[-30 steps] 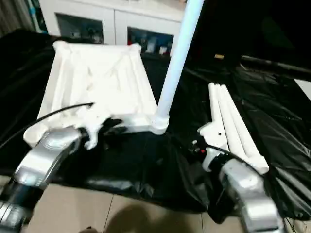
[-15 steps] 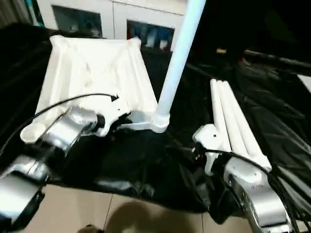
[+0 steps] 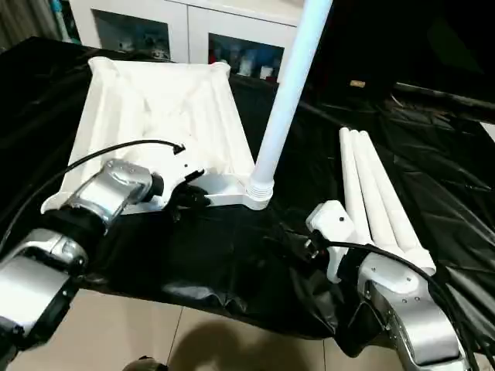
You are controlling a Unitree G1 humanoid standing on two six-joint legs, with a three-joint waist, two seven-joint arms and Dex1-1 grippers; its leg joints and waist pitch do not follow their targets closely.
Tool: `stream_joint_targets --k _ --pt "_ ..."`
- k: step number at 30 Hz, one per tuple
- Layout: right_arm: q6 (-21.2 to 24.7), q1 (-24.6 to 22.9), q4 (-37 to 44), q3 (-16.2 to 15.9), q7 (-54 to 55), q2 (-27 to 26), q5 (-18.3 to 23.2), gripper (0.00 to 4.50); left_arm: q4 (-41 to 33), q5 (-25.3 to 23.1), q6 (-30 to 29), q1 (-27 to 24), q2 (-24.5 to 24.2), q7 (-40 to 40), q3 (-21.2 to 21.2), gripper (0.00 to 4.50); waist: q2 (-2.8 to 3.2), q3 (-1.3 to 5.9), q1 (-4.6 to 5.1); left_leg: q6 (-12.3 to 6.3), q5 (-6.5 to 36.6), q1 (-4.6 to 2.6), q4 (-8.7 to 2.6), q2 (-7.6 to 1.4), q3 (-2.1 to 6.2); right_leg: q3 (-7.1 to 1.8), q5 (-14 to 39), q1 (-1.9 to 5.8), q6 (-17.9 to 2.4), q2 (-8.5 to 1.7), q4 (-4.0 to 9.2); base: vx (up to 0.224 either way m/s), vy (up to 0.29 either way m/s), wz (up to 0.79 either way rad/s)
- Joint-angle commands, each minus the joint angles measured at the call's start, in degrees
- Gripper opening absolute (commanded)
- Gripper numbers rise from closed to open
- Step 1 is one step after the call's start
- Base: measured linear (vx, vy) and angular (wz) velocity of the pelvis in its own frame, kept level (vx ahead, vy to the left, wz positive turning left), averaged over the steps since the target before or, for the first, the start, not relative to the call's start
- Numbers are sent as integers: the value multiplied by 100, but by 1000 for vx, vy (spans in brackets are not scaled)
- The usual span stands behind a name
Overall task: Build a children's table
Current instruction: Insert table leg to table base, then rotate leg to tighten
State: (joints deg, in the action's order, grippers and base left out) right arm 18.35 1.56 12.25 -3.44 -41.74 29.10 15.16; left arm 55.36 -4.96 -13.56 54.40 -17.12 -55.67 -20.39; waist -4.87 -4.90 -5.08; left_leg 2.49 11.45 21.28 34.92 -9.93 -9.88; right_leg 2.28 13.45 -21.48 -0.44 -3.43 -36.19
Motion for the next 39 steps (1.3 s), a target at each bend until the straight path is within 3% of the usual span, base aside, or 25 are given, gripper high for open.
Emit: stream_joint_targets --k 1,5,9,13,15,16,17,18,21,22,24,26,28,30,31,33,35,39 --pt "0 5 22 16 -16 94 4 374 109 -133 90 126 -35 -10 -37 37 76 368 -28 -482 255 -112 -436 -385 146 -283 -964 278 -1731 -577 320 0 0 0" --pt "-14 1 36 6 -35 99 -12 374 242 -291 241 177 -39 -108 -145 12 75 364 -16 -517 259 -108 -438 -384 143 -283 -997 283 -1749 -579 326 0 0 0" --pt "-13 25 29 22 -30 92 -26 374 302 -432 373 181 -61 -205 -289 2 89 354 -23 -446 419 -123 -459 -396 142 -289 -702 278 -1716 -591 359 0 0 0" --pt "85 47 45 260 97 -27 180 374 -121 -349 349 -38 -150 -568 -303 2 100 385 -15 -407 370 -123 -462 -409 145 -291 -834 292 -1768 -597 334 0 0 0" --pt "185 -34 132 417 37 19 364 374 -1209 -138 90 -597 -399 -1082 -338 2 97 401 -16 -442 219 -122 -463 -438 141 -295 -1132 307 -1839 -607 288 0 0 0" --pt "185 -34 132 417 37 19 364 374 -1209 -138 90 -597 -399 -1082 -338 2 97 401 -16 -442 219 -122 -463 -438 141 -295 -1132 307 -1839 -607 288 0 0 0" --pt "166 -140 175 480 -67 123 401 374 -2229 25 -161 -1141 -659 -1395 -418 2 72 392 -7 -489 210 -127 -449 -410 103 -294 -1125 273 -1836 -566 305 0 0 0" --pt "162 -176 203 510 -103 169 412 374 -2526 63 -239 -1280 -730 -1455 -445 2 109 402 -28 -537 19 -124 -440 -439 96 -293 -1349 270 -1839 -569 260 0 0 0" --pt "110 -199 151 525 -200 245 413 374 -3187 190 -456 -1621 -855 -1501 -448 2 115 347 -25 -507 298 -140 -465 -428 82 -285 -741 232 -1772 -555 321 0 0 0" --pt "63 -195 85 506 -219 236 393 374 -3385 207 -506 -1751 -878 -1477 -444 2 115 347 -25 -507 298 -140 -465 -428 82 -285 -741 232 -1772 -555 321 0 0 0" --pt "131 -156 -16 473 -309 148 551 374 -3715 168 -630 -1967 -876 -1361 -450 2 93 314 -15 -387 526 -134 -494 -425 83 -286 -226 221 -1665 -552 372 0 0 0" --pt "163 -146 -38 412 -380 78 658 408 -4099 203 -877 -2133 -853 -1278 -410 0 87 306 -8 -307 684 -144 -506 -429 85 -290 97 206 -1596 -558 402 0 0 0" --pt "109 -119 -117 187 -477 77 531 408 -4363 213 -1049 -2214 -865 -1252 -396 0 88 304 13 -258 721 -139 -513 -426 92 -291 300 205 -1519 -557 417 0 0 0" --pt "-34 -8 -300 12 -424 41 270 439 -4464 188 -1113 -2215 -868 -1232 -404 0 -47 312 35 -297 529 -119 -497 -403 74 -288 393 198 -1409 -543 432 0 0 0" --pt "-109 63 -405 -38 -375 6 157 439 -4478 182 -1131 -2205 -860 -1221 -402 0 11 309 30 -295 478 -109 -499 -385 77 -289 471 189 -1367 -545 437 0 0 0" --pt "-264 261 -696 -156 -259 -86 -78 439 -4468 121 -1138 -2193 -834 -1133 -396 0 13 316 35 -259 469 -116 -496 -387 76 -285 440 172 -1342 -537 434 0 0 0" --pt "-321 387 -837 -242 -239 -113 -178 439 -4560 107 -1210 -2206 -829 -1111 -397 0 -50 320 32 -266 414 -133 -486 -387 60 -290 317 169 -1334 -530 423 0 0 0" --pt "-400 568 -1067 -261 -170 -266 -156 439 -4721 149 -1350 -2253 -833 -1113 -383 0 3 351 9 -383 122 -110 -468 -381 70 -280 -255 191 -1416 -518 339 0 0 0"
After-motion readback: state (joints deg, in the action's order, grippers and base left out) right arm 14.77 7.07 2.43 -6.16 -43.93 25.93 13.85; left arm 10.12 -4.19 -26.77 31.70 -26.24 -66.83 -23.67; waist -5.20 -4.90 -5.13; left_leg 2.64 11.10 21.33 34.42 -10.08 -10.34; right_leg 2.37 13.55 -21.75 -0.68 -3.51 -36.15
